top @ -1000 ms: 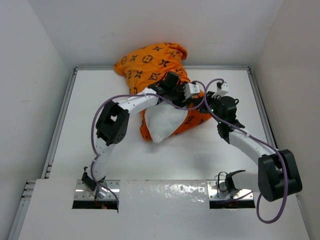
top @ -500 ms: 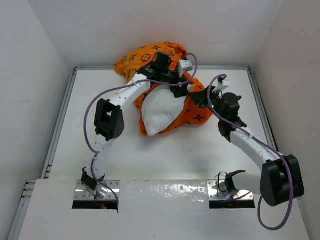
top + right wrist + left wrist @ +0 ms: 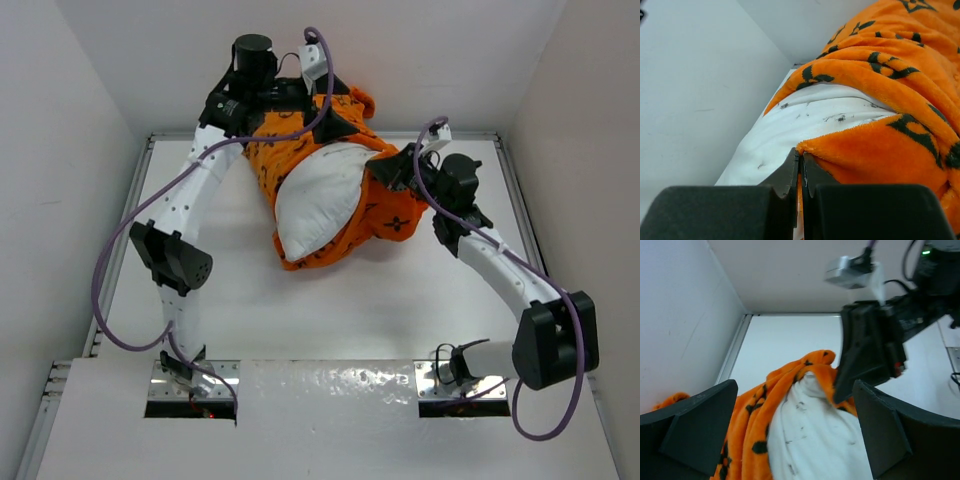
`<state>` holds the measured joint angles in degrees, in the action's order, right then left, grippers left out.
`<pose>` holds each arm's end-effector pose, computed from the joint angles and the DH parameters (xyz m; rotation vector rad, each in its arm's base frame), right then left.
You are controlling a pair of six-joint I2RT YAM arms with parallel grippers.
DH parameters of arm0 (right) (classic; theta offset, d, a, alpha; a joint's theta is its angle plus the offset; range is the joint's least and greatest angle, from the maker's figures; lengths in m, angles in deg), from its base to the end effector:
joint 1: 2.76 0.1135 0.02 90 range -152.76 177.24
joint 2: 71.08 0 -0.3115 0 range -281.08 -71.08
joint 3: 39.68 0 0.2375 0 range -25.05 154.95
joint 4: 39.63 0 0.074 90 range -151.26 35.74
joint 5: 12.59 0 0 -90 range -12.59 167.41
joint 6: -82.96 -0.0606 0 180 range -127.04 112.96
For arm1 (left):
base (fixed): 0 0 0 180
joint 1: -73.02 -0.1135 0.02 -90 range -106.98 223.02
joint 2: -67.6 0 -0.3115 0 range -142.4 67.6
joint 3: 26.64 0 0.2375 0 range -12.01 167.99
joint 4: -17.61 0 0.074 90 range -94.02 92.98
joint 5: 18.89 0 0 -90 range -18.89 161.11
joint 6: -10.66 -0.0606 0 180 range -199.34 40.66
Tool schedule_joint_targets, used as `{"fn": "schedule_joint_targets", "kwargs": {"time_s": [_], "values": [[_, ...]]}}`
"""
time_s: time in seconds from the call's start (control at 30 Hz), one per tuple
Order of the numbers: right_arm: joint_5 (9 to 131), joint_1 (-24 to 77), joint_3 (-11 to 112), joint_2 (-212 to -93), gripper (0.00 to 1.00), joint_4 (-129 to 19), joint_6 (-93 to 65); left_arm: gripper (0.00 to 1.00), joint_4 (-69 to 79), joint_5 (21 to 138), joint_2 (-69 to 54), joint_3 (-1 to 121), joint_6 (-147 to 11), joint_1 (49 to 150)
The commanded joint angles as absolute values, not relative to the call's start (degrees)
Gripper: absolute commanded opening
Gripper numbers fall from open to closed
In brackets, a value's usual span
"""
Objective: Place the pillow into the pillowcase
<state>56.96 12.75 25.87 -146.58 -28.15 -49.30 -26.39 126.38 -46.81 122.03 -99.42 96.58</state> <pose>0.2898 0.1024 0.3775 0.0828 1.6453 1.0595 0.3944 -0.2263 0.5125 1.2476 1.2203 -0.8764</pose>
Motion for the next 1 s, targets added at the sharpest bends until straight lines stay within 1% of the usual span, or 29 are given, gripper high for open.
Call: {"fn": "schedule_joint_targets", "kwargs": {"time_s": [0.0,0.03,0.07,0.1,0.13,0.17,0.2,0.27,0.37,0.4,0.43,0.47,0.5,0.53,0.6,0.67,0.7,0.73,0.87,0.97], "values": [[56.6,12.5,33.4,-147.8,0.00,-22.8,-49.5,0.96,-30.7,130.2,-45.2,123.3,-100.9,97.0],[56.7,12.6,34.6,-148.3,0.00,-23.1,-49.6,0.87,-33.9,128.9,-44.5,123.2,-107.4,97.1],[56.6,12.8,37.1,-149.6,0.00,-23.3,-49.7,0.70,-41.6,126.2,-43.2,121.7,-115.1,98.5],[56.7,13.1,38.2,-150.2,0.00,-23.6,-49.5,0.62,-45.3,122.6,-42.5,120.3,-118.9,99.8],[56.8,13.2,39.4,-150.7,0.00,-24.0,-49.2,0.54,-50.1,115.1,-41.7,116.8,-122.2,102.6],[57.0,13.4,41.3,-151.5,0.00,-24.0,-49.2,0.35,-51.2,112.8,-41.0,115.0,-124.1,103.5],[57.6,13.5,42.1,-151.8,0.00,-24.1,-49.4,0.29,-51.6,112.2,-39.6,113.8,-124.9,104.0],[58.1,13.6,43.9,-152.4,0.00,-23.9,-50.2,0.24,-50.7,114.0,-38.7,112.5,-123.0,104.1],[58.2,14.5,44.7,-152.7,0.00,-22.4,-51.1,0.24,-53.1,116.5,-38.7,113.2,-122.1,104.9],[58.3,14.7,44.8,-152.7,0.00,-22.2,-51.2,0.24,-54.4,116.5,-38.9,113.2,-123.8,105.4],[58.3,14.8,44.9,-152.6,0.00,-22.3,-51.1,0.26,-55.3,114.1,-38.9,112.5,-123.8,105.8],[58.3,15.0,44.7,-152.7,0.00,-22.3,-51.3,0.28,-55.2,112.5,-38.9,111.9,-123.6,105.7],[58.3,15.0,44.6,-152.6,0.00,-22.3,-51.3,0.31,-54.9,108.2,-39.0,111.6,-122.2,105.6],[58.2,15.0,44.4,-152.6,0.00,-22.6,-51.4,0.36,-53.3,106.5,-38.9,110.9,-121.1,104.8],[58.3,15.0,43.8,-152.1,0.00,-23.1,-51.4,0.39,-51.4,105.2,-38.5,110.5,-117.8,103.4],[58.0,15.0,43.1,-151.9,0.00,-23.6,-51.5,0.50,-48.6,104.8,-38.0,109.7,-116.5,102.1],[57.6,15.0,42.9,-151.6,0.00,-23.8,-51.6,0.57,-47.1,105.1,-37.8,108.8,-116.5,102.2],[56.8,15.2,42.7,-151.5,0.00,-23.9,-51.9,0.60,-45.7,105.6,-37.7,107.9,-115.7,102.2],[54.8,16.0,42.3,-150.4,0.00,-25.9,-51.6,0.64,-38.0,108.3,-38.7,104.8,-109.9,102.2],[54.5,16.1,42.4,-148.5,0.00,-29.9,-49.0,0.63,-38.6,110.3,-39.7,107.4,-110.4,101.9]]}}
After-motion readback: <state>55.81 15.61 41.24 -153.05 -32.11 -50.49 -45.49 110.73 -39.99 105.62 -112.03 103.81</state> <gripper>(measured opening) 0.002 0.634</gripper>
